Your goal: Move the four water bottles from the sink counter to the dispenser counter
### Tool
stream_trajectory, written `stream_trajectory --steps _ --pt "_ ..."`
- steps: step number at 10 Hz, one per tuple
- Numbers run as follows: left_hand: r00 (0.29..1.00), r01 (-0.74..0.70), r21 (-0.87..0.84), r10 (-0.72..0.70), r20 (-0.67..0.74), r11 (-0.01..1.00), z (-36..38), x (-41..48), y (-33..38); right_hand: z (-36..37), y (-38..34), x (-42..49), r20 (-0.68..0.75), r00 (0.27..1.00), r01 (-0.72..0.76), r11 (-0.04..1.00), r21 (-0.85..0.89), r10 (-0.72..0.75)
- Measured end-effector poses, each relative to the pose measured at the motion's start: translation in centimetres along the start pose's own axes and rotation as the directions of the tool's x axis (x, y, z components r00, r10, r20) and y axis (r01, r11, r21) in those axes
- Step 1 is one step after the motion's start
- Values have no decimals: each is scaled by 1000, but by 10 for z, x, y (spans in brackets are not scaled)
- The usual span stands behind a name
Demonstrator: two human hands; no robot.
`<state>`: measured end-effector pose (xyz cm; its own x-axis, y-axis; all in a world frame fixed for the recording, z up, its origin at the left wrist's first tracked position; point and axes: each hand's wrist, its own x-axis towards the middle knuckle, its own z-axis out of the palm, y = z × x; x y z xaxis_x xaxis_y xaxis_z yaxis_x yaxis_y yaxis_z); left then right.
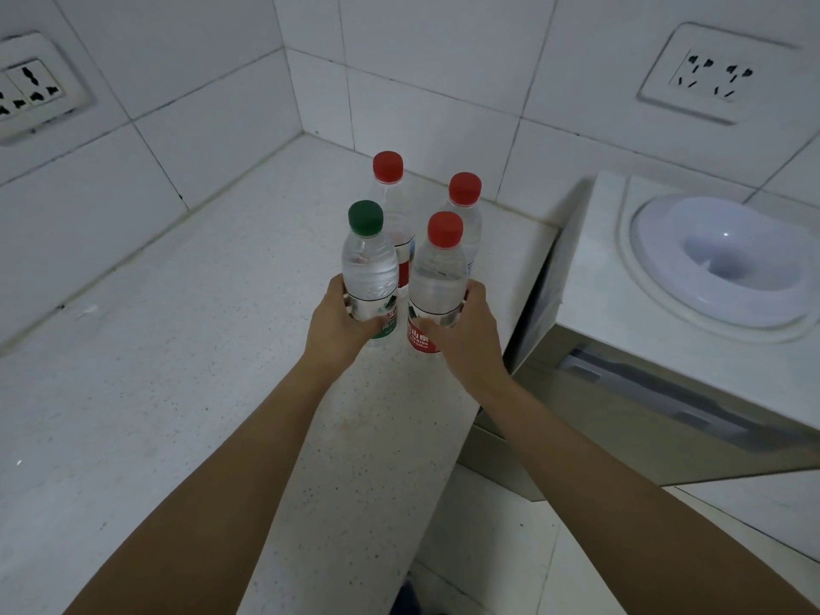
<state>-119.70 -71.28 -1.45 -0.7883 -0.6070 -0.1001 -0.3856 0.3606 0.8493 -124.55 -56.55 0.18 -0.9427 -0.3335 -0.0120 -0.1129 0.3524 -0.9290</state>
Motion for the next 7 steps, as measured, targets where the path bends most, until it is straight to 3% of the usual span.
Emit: stream_trajectory --steps 1,4,7 --pt "1000 12 21 -12 5 1000 -1 0 0 -1 1 2 31 1000 -4 999 -35 5" --pt "1000 -24 312 23 5 950 -9 -11 6 -15 -8 -2 158 985 -52 996 -74 63" --pt "991 -131 617 86 103 776 -45 -56 14 -61 -25 -34 281 958 37 946 -321 58"
